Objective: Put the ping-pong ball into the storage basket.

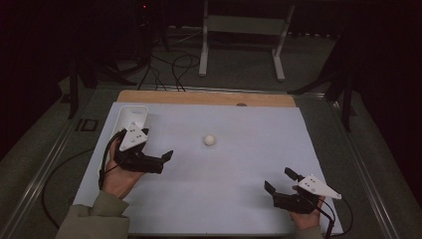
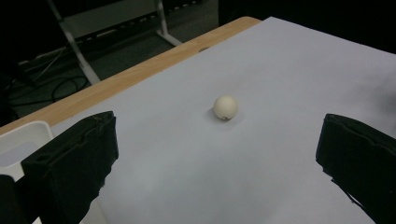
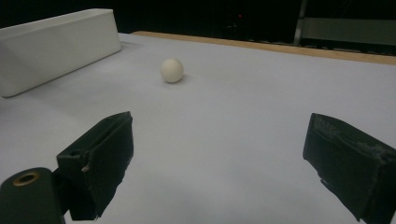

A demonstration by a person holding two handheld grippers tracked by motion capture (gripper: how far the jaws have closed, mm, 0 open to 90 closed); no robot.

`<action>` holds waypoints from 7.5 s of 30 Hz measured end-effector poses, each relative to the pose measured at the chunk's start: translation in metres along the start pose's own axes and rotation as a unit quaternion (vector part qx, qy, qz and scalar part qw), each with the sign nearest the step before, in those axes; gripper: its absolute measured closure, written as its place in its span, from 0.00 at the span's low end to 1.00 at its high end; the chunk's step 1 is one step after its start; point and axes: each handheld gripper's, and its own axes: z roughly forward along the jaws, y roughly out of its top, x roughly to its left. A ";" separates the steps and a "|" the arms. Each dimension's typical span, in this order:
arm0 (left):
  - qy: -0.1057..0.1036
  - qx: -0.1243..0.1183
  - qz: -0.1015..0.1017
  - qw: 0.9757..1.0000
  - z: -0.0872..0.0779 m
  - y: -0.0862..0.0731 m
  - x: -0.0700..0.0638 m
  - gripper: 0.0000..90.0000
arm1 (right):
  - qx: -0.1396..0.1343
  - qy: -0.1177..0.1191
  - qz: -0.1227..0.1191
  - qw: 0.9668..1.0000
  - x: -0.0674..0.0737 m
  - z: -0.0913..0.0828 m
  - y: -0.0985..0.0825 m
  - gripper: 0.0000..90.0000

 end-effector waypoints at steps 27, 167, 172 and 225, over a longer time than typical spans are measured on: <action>0.003 0.038 0.004 0.999 0.054 0.031 0.001 0.00 | -0.001 0.003 0.003 1.000 0.000 -0.001 -0.001 0.09; -0.089 0.225 -0.004 0.970 0.231 0.029 0.000 0.00 | 0.015 0.014 0.006 1.000 -0.003 0.002 -0.001 0.09; -0.090 0.232 -0.005 0.969 0.234 0.028 0.001 0.00 | 0.016 0.014 0.009 1.000 -0.004 0.002 -0.002 0.09; -0.094 0.279 -0.029 0.955 0.253 0.017 -0.009 0.43 | 0.017 0.011 0.009 1.000 -0.004 0.000 -0.002 0.09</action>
